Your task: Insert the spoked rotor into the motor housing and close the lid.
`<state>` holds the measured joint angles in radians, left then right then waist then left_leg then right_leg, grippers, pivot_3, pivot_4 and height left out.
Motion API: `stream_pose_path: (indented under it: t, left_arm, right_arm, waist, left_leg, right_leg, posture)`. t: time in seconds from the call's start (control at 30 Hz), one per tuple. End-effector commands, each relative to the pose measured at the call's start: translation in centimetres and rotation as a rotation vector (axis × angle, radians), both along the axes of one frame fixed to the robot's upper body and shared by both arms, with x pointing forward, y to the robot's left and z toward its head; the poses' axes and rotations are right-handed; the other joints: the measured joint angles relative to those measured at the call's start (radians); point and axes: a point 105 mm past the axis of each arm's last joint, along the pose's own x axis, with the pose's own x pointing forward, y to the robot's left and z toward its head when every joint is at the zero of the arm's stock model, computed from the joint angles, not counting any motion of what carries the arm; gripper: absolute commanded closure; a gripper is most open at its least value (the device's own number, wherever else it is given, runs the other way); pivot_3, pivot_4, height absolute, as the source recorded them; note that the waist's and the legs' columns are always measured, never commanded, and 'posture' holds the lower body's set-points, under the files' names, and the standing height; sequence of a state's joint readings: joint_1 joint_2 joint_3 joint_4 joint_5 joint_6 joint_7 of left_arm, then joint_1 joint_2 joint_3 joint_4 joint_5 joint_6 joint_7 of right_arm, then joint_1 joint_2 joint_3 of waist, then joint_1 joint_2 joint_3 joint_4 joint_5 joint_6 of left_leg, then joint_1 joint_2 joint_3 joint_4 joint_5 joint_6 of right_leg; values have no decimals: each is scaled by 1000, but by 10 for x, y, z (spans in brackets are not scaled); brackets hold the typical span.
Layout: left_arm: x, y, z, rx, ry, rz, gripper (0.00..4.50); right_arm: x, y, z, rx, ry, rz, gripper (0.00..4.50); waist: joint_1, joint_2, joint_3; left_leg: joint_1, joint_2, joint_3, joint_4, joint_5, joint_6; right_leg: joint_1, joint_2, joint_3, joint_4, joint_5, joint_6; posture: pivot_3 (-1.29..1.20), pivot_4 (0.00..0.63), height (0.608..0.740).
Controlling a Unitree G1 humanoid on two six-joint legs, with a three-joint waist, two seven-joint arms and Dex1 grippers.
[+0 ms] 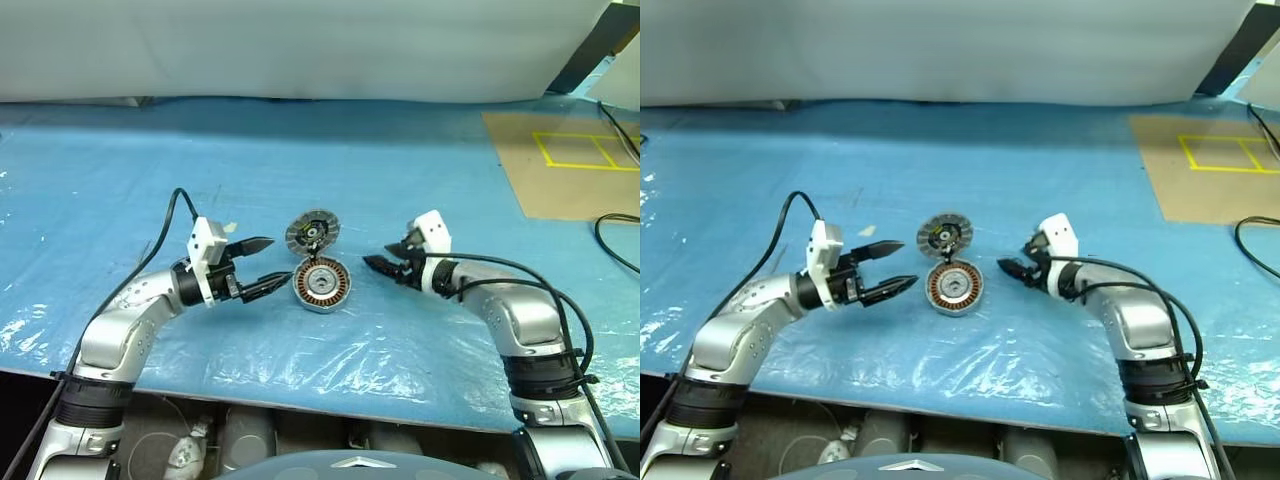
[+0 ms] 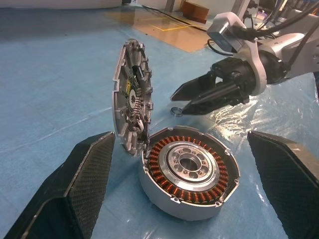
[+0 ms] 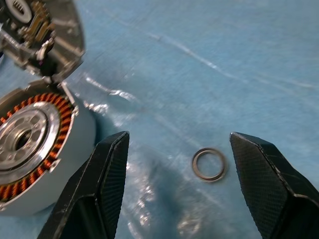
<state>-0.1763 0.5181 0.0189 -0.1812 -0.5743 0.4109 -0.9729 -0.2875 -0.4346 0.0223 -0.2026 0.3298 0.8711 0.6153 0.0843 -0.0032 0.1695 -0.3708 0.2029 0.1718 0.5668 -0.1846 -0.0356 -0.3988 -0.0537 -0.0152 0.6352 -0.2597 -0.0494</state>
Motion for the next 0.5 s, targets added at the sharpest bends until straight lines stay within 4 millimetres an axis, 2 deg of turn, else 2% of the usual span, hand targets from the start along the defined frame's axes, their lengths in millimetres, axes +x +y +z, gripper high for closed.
stream_pose_path:
  t: [0.03,0.17,0.5]
  left_arm:
    - [-2,-3,4,-8,-17,-15,0]
    - [-2,-4,3,-10,-14,-14,0]
    - [2,-6,3,-14,-16,-17,0]
  right_arm:
    - [1,-4,3,-49,-76,0,1150]
    - [6,-18,-6,-137,-115,-38,1150]
    - [5,-13,-20,-181,-118,-15,1150]
  waist:
    - [-1,0,0]
    - [-4,0,0]
    - [-14,0,0]
  left_leg:
    - [0,0,0,0,0,0]
    - [0,0,0,0,0,0]
    - [0,0,1,0,0,0]
  right_leg:
    - [0,0,0,0,0,0]
    - [1,0,0,-2,0,0]
    - [1,0,1,-2,0,0]
  posture:
    - [0,150,740]
    - [0,150,740]
    - [0,150,740]
